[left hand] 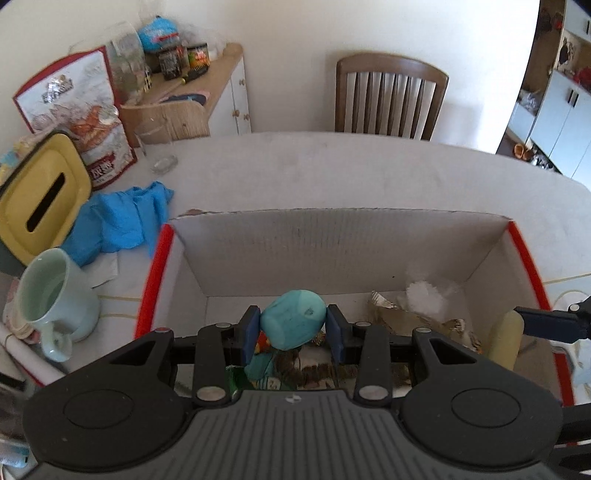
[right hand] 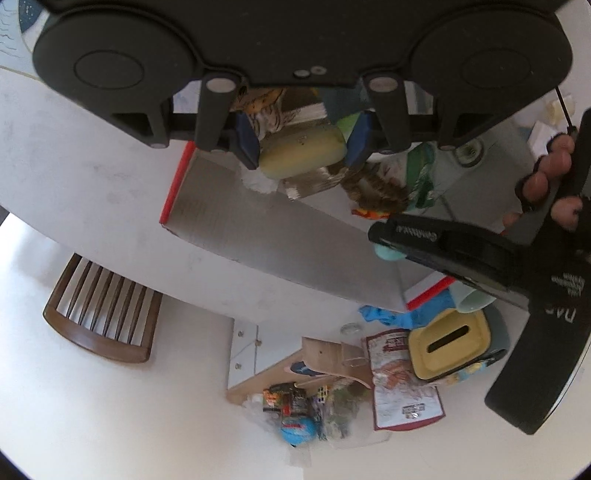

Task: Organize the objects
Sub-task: 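Open both tools to drop the soap and yellow roll into the box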

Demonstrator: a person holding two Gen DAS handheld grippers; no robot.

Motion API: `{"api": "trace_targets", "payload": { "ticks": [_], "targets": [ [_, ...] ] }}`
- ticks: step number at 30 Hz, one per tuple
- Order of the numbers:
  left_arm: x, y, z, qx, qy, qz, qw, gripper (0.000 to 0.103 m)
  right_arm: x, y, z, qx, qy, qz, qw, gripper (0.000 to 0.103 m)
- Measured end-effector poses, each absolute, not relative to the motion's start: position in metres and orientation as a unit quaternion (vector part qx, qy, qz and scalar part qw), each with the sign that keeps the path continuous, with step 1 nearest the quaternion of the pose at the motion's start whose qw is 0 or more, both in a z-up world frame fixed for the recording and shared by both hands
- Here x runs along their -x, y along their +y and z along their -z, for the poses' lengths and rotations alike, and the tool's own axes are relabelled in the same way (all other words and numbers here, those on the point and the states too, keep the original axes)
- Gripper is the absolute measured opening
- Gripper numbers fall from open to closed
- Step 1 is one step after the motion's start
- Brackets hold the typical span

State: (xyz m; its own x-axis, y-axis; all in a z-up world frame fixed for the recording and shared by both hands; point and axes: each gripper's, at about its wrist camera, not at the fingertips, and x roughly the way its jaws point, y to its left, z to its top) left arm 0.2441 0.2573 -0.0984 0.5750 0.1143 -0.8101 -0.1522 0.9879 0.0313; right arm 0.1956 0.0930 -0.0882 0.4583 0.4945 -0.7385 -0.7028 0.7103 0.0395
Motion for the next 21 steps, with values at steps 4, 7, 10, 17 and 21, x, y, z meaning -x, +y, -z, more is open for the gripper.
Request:
{"api": "trace_targets", "payload": {
  "ticks": [4, 7, 10, 17, 21],
  "targets": [
    [-0.263, 0.259, 0.109, 0.017, 0.470, -0.076, 0.879, 0.037, -0.206, 0.104, 0.095, 0.146, 0.382, -0.349, 0.843, 0.050],
    [-0.276, 0.258, 0.118, 0.012, 0.485, -0.072, 0.871, 0.037, -0.213, 0.110, 0.100, 0.144, 0.389, -0.354, 0.838, 0.050],
    [-0.285, 0.256, 0.126, 0.006, 0.499, -0.067, 0.864, 0.037, -0.217, 0.116, 0.105, 0.153, 0.391, -0.356, 0.835, 0.050],
    [-0.298, 0.255, 0.142, 0.008, 0.538, -0.054, 0.841, 0.038, -0.218, 0.122, 0.114, 0.171, 0.397, -0.355, 0.829, 0.050],
    [-0.301, 0.254, 0.144, 0.004, 0.541, -0.055, 0.839, 0.038, -0.216, 0.126, 0.116, 0.179, 0.395, -0.357, 0.827, 0.050]
  ]
}}
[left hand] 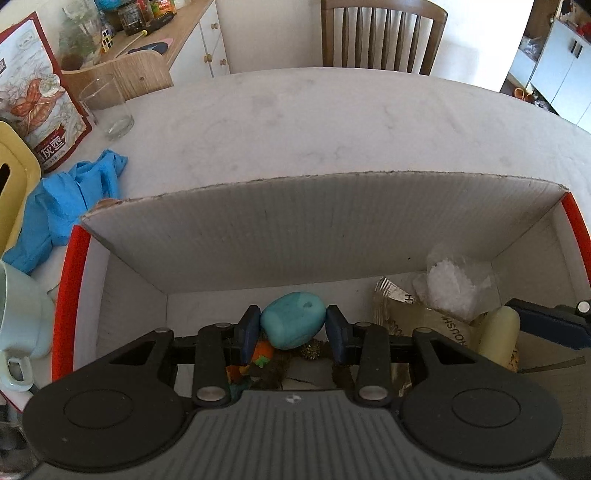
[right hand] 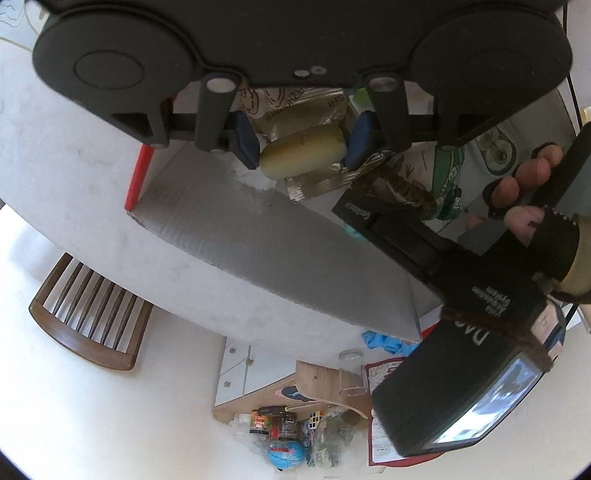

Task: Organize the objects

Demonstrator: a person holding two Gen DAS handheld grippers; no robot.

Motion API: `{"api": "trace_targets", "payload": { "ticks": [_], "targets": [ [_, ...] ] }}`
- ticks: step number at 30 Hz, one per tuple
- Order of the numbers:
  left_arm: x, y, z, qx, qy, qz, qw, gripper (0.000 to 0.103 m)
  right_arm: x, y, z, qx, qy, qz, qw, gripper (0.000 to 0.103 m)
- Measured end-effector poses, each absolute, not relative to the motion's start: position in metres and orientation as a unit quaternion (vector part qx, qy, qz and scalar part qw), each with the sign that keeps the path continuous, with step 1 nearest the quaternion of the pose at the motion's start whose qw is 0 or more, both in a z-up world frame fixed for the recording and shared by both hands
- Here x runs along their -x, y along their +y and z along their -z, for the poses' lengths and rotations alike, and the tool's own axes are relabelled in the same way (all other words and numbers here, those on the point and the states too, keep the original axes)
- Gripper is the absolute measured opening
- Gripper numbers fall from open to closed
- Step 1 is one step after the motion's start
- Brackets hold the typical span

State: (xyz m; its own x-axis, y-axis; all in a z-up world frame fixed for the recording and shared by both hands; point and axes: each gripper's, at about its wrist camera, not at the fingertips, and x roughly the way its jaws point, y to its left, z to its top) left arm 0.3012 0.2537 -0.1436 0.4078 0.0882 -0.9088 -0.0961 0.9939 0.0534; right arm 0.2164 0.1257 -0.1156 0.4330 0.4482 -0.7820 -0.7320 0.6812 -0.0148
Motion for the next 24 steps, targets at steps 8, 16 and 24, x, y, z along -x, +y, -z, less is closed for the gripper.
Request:
{"api": "trace_targets", "payload": {
  "ticks": [8, 16, 24],
  "targets": [
    [-0.300, 0.254, 0.142, 0.012, 0.539, -0.055, 0.841, 0.046, -0.217, 0.126, 0.114, 0.176, 0.389, -0.359, 0.830, 0.055],
    [-0.287, 0.253, 0.130, 0.016, 0.524, -0.062, 0.849, 0.055, -0.211, 0.121, 0.105, 0.166, 0.380, -0.364, 0.834, 0.059],
    [-0.264, 0.251, 0.106, 0.030, 0.499, -0.062, 0.864, 0.055, -0.199, 0.106, 0.088, 0.150, 0.368, -0.366, 0.842, 0.059]
  ]
}}
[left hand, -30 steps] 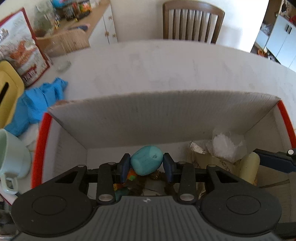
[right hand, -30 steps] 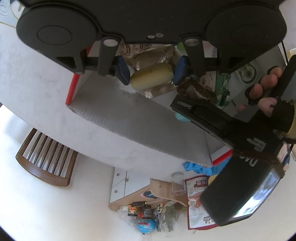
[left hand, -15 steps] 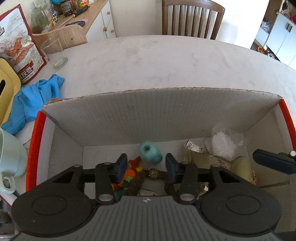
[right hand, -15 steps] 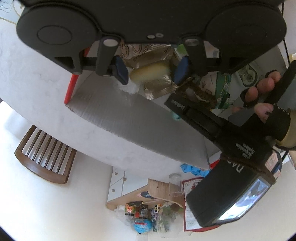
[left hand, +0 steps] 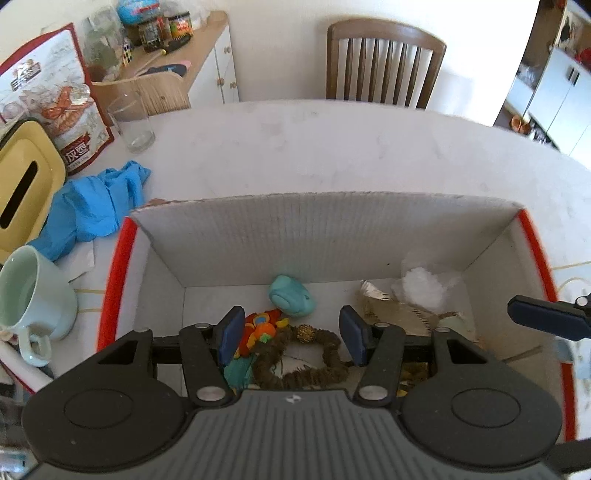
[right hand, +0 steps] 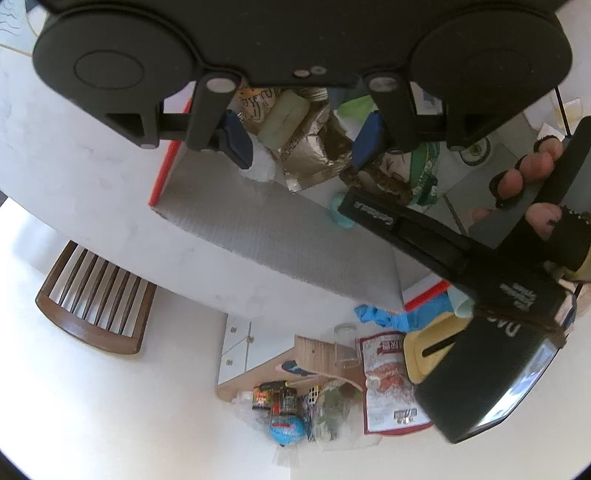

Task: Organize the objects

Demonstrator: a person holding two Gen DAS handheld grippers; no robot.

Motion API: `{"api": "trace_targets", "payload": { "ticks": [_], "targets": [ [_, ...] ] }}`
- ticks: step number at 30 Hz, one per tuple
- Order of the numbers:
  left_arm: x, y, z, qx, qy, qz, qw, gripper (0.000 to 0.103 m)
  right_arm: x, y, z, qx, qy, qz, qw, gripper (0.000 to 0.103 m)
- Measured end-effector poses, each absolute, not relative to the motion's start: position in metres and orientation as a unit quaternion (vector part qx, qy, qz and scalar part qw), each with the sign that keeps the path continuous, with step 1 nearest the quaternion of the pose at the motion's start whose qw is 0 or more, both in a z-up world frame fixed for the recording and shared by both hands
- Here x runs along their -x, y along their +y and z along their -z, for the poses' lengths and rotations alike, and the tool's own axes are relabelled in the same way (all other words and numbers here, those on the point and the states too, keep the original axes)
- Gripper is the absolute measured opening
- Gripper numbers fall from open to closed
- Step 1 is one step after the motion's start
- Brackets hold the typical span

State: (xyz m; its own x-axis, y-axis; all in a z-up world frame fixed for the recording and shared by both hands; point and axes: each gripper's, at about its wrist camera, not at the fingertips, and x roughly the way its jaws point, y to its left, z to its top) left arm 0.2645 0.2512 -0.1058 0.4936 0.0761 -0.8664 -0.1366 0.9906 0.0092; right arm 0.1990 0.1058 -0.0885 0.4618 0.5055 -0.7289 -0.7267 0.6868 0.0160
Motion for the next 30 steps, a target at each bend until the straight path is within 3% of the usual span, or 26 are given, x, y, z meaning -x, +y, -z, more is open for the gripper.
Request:
{"api": "trace_targets", "payload": {
  "ticks": [11, 19, 30],
  "targets": [
    [-0.219, 0.242, 0.057, 0.033, 0.435, -0.035, 0.899, 0.056, -0.176, 0.077, 0.048, 0.115, 0.334, -0.364, 0.862, 0.059],
    [-0.177, 0.227, 0.028, 0.015, 0.379, -0.025, 0.925, 0.065, -0.149, 0.060, 0.027, 0.107, 0.315, -0.367, 0.869, 0.063],
    [-0.132, 0.212, 0.010, 0.006, 0.316, -0.026, 0.948, 0.086, -0.120, 0.031, 0.013, 0.082, 0.293, -0.374, 0.876, 0.079]
  ]
}}
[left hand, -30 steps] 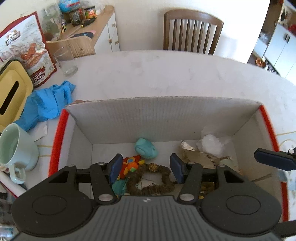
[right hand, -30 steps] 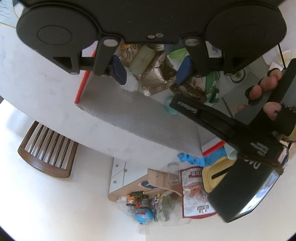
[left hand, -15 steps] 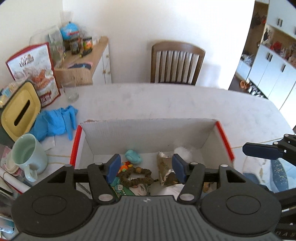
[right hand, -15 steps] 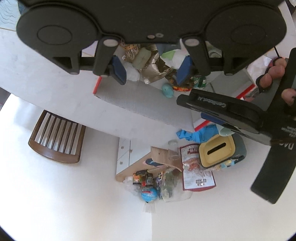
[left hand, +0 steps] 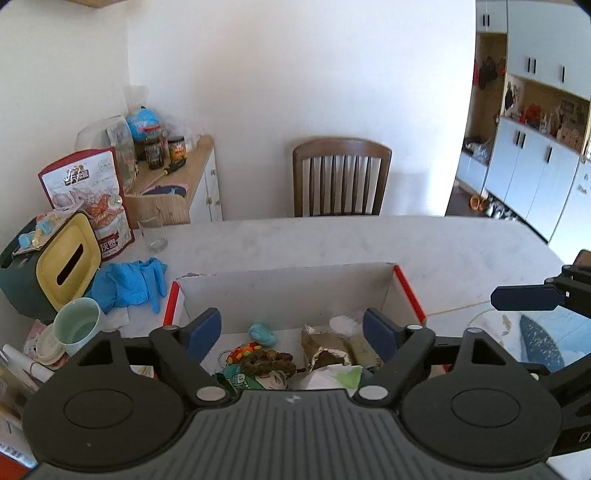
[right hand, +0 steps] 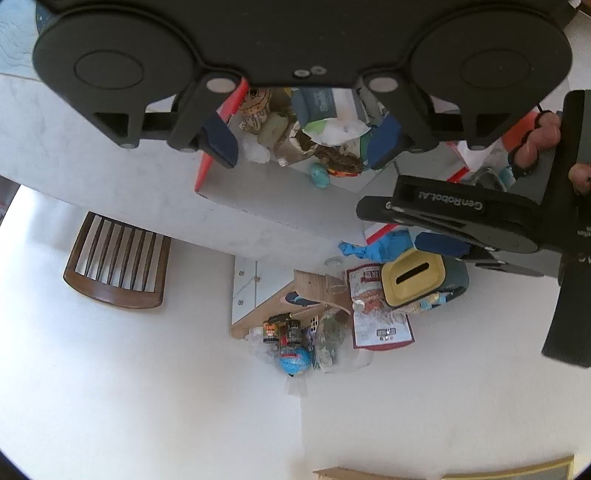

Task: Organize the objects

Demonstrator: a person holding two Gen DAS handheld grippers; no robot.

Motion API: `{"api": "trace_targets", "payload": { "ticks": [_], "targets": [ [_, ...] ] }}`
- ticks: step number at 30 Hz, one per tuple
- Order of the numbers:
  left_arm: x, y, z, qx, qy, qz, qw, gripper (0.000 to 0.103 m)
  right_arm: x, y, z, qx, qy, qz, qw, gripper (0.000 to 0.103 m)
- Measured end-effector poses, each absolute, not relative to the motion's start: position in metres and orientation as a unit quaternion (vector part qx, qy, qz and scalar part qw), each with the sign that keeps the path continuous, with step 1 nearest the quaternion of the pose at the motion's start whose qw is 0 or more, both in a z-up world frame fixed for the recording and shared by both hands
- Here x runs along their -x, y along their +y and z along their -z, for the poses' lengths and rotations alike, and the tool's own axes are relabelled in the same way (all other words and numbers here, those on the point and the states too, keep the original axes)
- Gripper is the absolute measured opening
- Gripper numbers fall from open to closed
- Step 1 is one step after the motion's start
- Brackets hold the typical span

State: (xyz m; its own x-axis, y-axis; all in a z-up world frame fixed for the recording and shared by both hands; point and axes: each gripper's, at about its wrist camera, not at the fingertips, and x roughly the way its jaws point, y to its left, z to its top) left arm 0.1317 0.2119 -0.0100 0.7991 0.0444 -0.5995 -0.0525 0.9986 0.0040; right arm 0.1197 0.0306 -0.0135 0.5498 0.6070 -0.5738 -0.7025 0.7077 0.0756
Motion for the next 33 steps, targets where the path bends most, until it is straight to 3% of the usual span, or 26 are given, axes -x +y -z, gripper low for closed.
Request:
{"api": "trace_targets", "payload": {
  "ticks": [4, 6, 10, 33],
  "targets": [
    [-0.118, 0.208, 0.008, 0.014, 0.302, -0.027, 0.953, 0.091, -0.110, 0.019, 0.012, 0.073, 0.287, -0.375, 0.878, 0.084],
    [-0.111, 0.207, 0.008, 0.017, 0.297, -0.028, 0.954, 0.099, -0.106, 0.014, 0.012, 0.068, 0.285, -0.377, 0.879, 0.090],
    [-0.098, 0.202, 0.009, 0.020, 0.286, -0.022, 0.958, 0.103, -0.095, 0.002, 0.012, 0.056, 0.280, -0.378, 0.881, 0.102],
    [-0.038, 0.178, 0.018, 0.019, 0.252, -0.040, 0.967, 0.103, -0.065, -0.031, 0.011, 0.037, 0.275, -0.373, 0.885, 0.102]
  ]
}}
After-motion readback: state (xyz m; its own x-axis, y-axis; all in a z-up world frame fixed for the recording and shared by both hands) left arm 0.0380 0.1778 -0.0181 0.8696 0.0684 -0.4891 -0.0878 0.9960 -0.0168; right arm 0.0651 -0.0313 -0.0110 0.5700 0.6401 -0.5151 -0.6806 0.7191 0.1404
